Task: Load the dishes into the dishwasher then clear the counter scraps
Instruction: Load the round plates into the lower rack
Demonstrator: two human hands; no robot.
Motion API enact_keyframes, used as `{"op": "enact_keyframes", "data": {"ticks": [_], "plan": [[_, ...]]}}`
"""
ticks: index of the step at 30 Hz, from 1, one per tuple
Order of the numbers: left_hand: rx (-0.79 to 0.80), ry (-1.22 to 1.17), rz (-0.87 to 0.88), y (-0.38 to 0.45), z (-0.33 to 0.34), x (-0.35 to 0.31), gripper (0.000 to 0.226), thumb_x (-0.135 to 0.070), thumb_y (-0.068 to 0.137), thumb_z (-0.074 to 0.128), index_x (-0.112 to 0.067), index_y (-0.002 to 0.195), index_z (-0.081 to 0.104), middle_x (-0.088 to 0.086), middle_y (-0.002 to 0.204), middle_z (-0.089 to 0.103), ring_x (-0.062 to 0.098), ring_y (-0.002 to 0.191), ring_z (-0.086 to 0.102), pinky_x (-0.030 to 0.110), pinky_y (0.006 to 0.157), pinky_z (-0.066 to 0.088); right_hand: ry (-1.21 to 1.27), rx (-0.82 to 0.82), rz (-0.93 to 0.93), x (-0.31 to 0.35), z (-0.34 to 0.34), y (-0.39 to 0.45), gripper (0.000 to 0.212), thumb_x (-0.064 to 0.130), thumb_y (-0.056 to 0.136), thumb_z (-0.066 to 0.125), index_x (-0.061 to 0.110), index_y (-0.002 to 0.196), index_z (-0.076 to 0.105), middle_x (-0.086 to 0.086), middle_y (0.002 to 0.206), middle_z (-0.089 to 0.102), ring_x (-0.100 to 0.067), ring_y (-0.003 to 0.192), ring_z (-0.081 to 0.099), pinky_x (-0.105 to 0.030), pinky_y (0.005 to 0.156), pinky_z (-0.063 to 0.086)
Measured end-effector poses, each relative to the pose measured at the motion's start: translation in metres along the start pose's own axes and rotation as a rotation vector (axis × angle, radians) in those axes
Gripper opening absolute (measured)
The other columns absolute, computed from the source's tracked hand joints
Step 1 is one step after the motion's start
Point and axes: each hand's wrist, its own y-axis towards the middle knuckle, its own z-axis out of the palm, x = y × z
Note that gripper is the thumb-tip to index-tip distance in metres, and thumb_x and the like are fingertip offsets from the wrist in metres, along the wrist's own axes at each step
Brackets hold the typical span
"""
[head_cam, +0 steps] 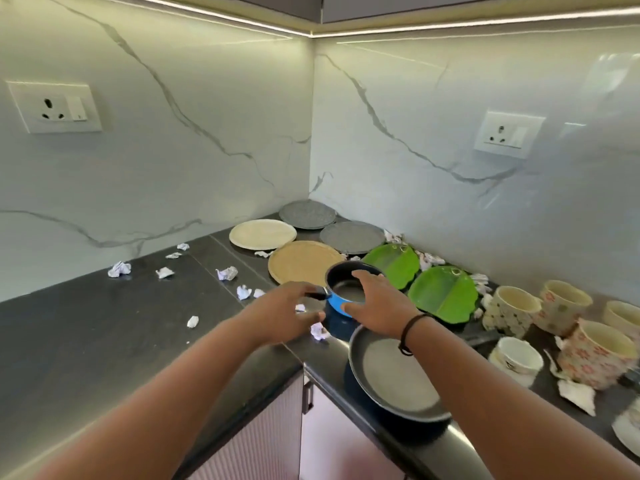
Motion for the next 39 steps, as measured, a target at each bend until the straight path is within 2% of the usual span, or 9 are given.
{"op": "enact_keyframes", "data": {"ticks": [2,5,13,20,23,25,28,33,39], "plan": [[-0.011,-0.021,-0.025,0.026,-0.015,0.012,0.062,-0.058,0.084,0.059,-0.035,0.138,0.042,-0.008,0.146,0.043,0.014,0.128,0.046,0.032,0.104,0.037,0.018,-0.009,-0.006,0.001,0.001,0.030,0.069,0.047,0.081,0.062,0.020,0.140,0.039,-0.008,0.139,0.048,-0.025,0.127,0.043,-0.041,0.104,0.040],[-0.041,-0.056,-0.049,0.087,-0.040,0.047,0.062,-0.056,0.085,0.060,-0.031,0.139,0.042,-0.005,0.146,0.044,0.016,0.129,0.045,0.028,0.100,0.034,0.041,-0.020,0.047,0.004,0.003,0.088,0.063,0.049,0.079,0.063,0.023,0.133,0.044,-0.007,0.130,0.055,-0.024,0.115,0.053,-0.039,0.094,0.047],[-0.002,-0.162,-0.333,0.198,-0.044,0.154,0.058,-0.049,0.085,0.062,-0.017,0.131,0.048,0.005,0.134,0.055,0.022,0.115,0.054,0.032,0.091,0.043,-0.015,0.017,0.203,-0.005,0.020,0.194,0.066,0.046,0.085,0.061,0.021,0.140,0.036,-0.007,0.140,0.049,-0.027,0.125,0.048,-0.036,0.097,0.042],[-0.007,-0.227,-0.535,0.250,-0.014,0.196,0.065,-0.040,0.084,0.066,-0.011,0.136,0.042,0.009,0.138,0.051,0.028,0.119,0.052,0.035,0.088,0.043,-0.110,0.148,0.263,-0.023,0.050,0.262,0.066,0.045,0.087,0.059,0.014,0.140,0.036,-0.012,0.141,0.046,-0.030,0.125,0.047,-0.036,0.099,0.043],[0.030,-0.256,-0.607,0.264,-0.003,0.203,0.056,-0.034,0.084,0.067,-0.007,0.129,0.048,0.012,0.120,0.059,0.028,0.107,0.059,0.035,0.081,0.047,-0.120,0.216,0.303,-0.032,0.062,0.284,0.070,0.045,0.087,0.059,0.012,0.142,0.033,-0.015,0.142,0.044,-0.031,0.126,0.047,-0.037,0.099,0.044],[0.025,-0.358,-0.665,0.270,0.003,0.207,0.040,-0.029,0.083,0.068,-0.004,0.111,0.055,0.013,0.099,0.061,0.027,0.089,0.063,0.036,0.073,0.051,-0.118,0.258,0.328,-0.039,0.068,0.294,0.072,0.045,0.087,0.060,0.010,0.143,0.031,-0.015,0.140,0.046,-0.031,0.123,0.049,-0.037,0.096,0.046],[-0.009,-0.550,-0.746,0.274,0.007,0.209,0.021,-0.020,0.084,0.069,-0.006,0.089,0.055,0.013,0.089,0.057,0.026,0.078,0.061,0.035,0.065,0.054,-0.092,0.314,0.379,-0.049,0.071,0.306,0.077,0.045,0.087,0.061,0.007,0.146,0.029,-0.013,0.143,0.045,-0.030,0.126,0.048,-0.034,0.095,0.043],[0.026,-0.991,-0.970,0.275,0.003,0.199,0.006,0.000,0.092,0.056,-0.005,0.095,0.054,0.012,0.095,0.058,0.024,0.081,0.059,0.035,0.061,0.053,-0.097,0.330,0.393,-0.057,0.072,0.315,0.059,0.044,0.087,0.060,0.005,0.130,0.049,-0.012,0.128,0.058,-0.028,0.108,0.057,-0.028,0.075,0.042],[-0.080,-1.137,-0.893,0.275,-0.009,0.189,0.009,0.003,0.092,0.051,0.000,0.098,0.058,0.014,0.091,0.065,0.026,0.083,0.065,0.041,0.075,0.056,-0.091,0.281,0.385,-0.051,0.065,0.311,0.058,0.045,0.088,0.059,0.008,0.131,0.049,-0.011,0.131,0.056,-0.029,0.115,0.055,-0.034,0.090,0.046]]}}
